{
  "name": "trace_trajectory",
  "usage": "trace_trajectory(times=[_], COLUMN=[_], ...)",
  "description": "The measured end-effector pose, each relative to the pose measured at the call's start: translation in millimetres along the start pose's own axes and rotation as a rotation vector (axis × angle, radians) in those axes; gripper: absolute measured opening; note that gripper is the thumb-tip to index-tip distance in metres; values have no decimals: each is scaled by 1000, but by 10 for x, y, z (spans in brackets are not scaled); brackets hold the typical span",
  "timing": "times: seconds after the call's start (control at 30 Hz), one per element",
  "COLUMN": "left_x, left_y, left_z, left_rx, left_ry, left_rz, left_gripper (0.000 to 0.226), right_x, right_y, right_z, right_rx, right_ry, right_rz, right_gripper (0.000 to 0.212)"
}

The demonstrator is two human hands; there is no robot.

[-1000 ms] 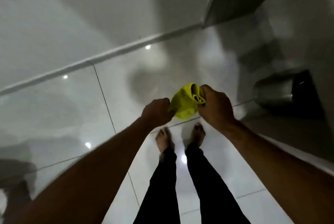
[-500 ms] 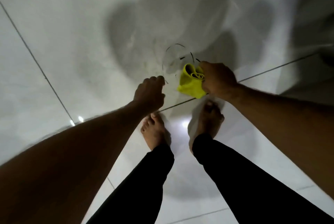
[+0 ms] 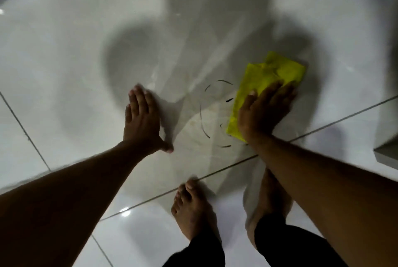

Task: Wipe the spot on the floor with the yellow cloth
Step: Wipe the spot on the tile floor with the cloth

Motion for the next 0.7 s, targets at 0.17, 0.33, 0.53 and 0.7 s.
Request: trace_trajectory(times=[0.17,0.33,0.53,0.7], left_x=[-21,32,7,16], left_y=[33,-60,-18,-45], left_z=[-79,-18,-89,-105], left_rx=[-9,17,27,12], left_ry=[61,43,52,61], left_rz=[27,5,36,43], left_gripper=[175,175,175,174], right_x=[521,141,-77,1174], right_y=[365,64,37,565], right_z=[-414,303,-582,-342], right_rx=[225,428,131,273], right_ry=[-793,-1164,-598,-1253], right_rz=[105,84,258,-34], right_gripper=[67,60,60,66])
Point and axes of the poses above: each hand's wrist, its own x-axis away from the middle knuckle, its own y-axis out of the palm, z = x × y, the point moved 7 cm from there along -x, towards the middle knuckle, and after that the axes turned 3 degrees about y, right-handed, at the moved point
